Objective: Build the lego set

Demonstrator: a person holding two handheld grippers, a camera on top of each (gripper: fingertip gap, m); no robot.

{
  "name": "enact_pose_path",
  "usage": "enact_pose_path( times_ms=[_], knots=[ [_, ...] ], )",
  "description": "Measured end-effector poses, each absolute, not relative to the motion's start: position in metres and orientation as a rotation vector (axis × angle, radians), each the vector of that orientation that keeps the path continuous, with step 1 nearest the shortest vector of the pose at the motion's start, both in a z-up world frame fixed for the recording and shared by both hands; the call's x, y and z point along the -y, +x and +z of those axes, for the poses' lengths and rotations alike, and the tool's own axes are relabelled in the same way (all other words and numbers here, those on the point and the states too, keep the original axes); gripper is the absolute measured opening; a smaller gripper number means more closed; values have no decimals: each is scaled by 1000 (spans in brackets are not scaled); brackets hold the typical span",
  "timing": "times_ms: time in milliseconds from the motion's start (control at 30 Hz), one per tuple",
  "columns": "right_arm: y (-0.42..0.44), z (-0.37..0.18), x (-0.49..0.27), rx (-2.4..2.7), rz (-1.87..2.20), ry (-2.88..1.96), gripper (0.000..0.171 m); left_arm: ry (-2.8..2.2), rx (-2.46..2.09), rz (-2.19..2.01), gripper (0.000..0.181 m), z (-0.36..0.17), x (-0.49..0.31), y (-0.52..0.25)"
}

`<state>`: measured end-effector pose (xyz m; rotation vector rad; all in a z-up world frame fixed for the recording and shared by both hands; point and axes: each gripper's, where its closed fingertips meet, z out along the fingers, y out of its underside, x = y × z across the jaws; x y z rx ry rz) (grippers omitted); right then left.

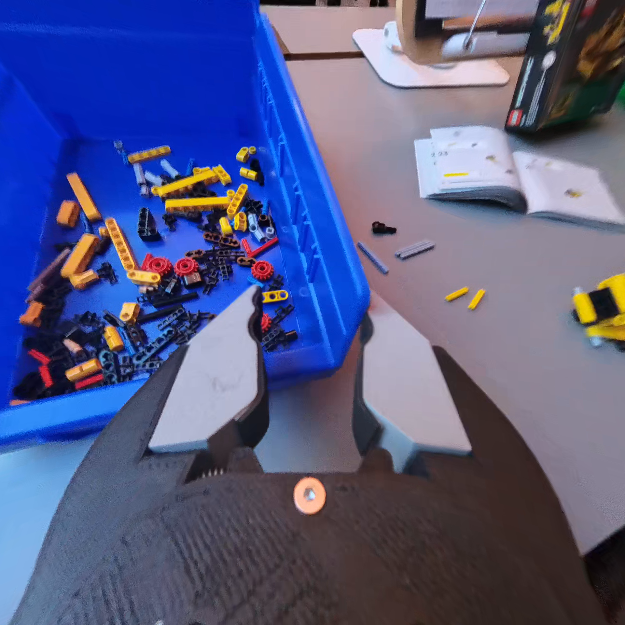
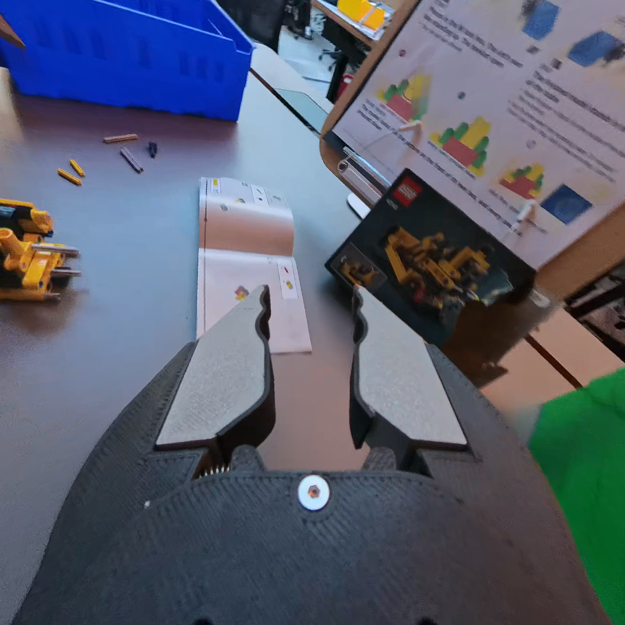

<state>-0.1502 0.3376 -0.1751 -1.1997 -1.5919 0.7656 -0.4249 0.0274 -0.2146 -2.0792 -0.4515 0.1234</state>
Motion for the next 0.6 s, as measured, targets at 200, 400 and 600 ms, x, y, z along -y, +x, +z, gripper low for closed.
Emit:
enact_pose_path(
  times_ms=[200,400,600],
  knots=[
    [-196,-191,-333,1716,784,-1155,39,-2194,129,767,7,-215,-17,-432],
    [-190,-222,-318,1772,922,-1231,36,-2232,-133,843,8,-215,-7,-430],
    [-187,-222,-317,1758,977,-1260,36,-2249,-339,1029,10,-215,8,-447]
  ],
)
